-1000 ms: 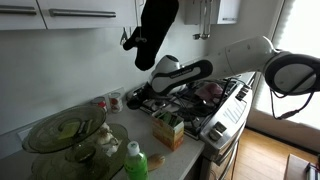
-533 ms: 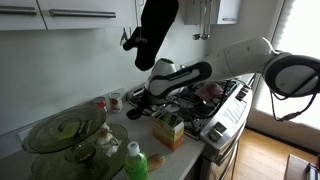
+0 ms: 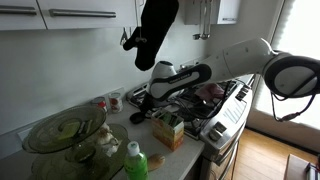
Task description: Put the small black pan on the counter then use the pink towel to wipe the back left plate of the stove
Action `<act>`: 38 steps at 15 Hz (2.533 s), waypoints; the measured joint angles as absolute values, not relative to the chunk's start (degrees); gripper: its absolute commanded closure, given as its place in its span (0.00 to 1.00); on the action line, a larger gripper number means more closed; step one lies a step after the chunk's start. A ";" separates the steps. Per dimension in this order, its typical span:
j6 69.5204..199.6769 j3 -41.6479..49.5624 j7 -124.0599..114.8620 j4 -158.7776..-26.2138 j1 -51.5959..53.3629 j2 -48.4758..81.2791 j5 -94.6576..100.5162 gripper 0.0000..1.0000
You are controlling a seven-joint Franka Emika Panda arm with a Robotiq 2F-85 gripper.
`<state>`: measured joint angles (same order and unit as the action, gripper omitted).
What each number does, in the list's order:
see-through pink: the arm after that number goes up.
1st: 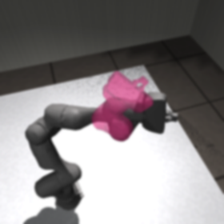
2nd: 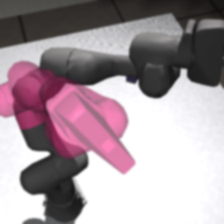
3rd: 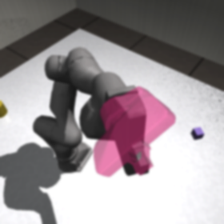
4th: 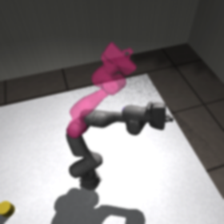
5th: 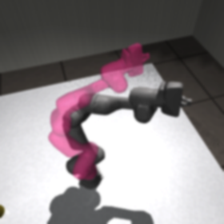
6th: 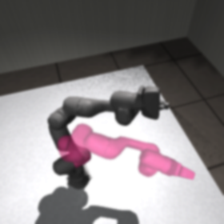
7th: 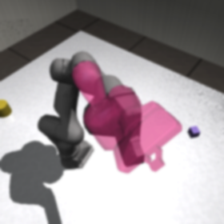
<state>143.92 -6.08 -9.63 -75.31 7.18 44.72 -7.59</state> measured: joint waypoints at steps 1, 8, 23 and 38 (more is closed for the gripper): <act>143.92 -6.03 -9.51 -75.31 7.23 44.72 -7.55 0.67; 143.88 -5.87 -8.43 -75.38 7.30 44.62 -7.52 0.26; 137.16 10.29 -20.76 -85.53 7.51 24.65 9.70 0.00; 133.15 18.21 -41.68 -105.14 -0.36 18.49 19.24 0.05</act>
<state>133.15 18.21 -41.68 -105.14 -0.36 18.49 19.24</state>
